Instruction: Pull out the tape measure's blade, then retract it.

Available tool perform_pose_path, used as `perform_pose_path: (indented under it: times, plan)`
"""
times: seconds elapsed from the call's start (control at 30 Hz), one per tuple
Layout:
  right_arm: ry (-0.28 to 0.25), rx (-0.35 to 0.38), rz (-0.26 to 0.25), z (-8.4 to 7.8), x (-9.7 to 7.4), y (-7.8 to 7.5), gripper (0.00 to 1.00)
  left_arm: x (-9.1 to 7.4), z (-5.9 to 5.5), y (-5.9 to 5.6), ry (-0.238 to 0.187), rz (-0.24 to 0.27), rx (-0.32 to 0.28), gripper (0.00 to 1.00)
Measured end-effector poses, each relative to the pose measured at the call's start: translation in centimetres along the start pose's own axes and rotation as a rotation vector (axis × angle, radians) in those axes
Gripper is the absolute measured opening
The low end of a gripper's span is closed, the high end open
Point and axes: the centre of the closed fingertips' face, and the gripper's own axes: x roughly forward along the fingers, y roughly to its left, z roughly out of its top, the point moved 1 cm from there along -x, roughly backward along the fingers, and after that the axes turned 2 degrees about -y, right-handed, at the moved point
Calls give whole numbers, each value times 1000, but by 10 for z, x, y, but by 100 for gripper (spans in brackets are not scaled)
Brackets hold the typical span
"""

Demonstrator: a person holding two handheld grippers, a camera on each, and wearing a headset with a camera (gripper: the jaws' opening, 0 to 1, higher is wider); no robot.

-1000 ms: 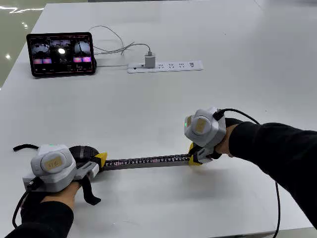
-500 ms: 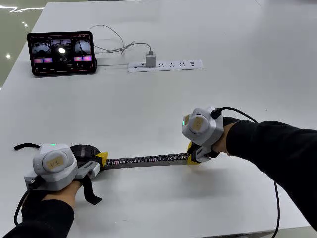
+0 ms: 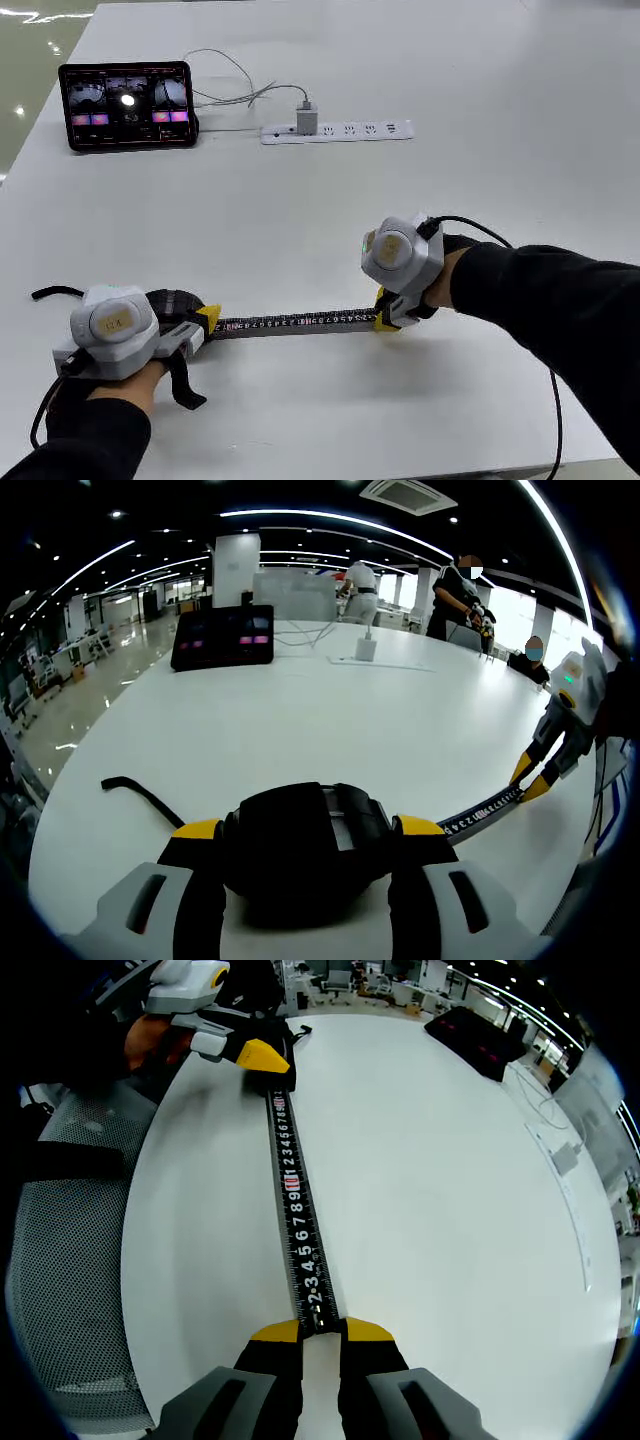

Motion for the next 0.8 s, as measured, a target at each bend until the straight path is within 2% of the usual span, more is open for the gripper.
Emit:
perform_pose_path:
  times: [0.37, 0.5, 0.57, 0.8]
  plan:
    - [5, 7, -6, 4, 3, 1, 9, 4, -1, 2, 12, -7, 5, 61]
    - [-3, 37, -5, 7, 4, 1, 9, 4, -2, 2, 11, -6, 7, 61]
    - [4, 18, -10, 9, 5, 2, 9, 4, -1, 2, 13, -6, 8, 61]
    - [17, 26, -10, 10, 5, 2, 9, 5, -2, 3, 17, -8, 12, 62]
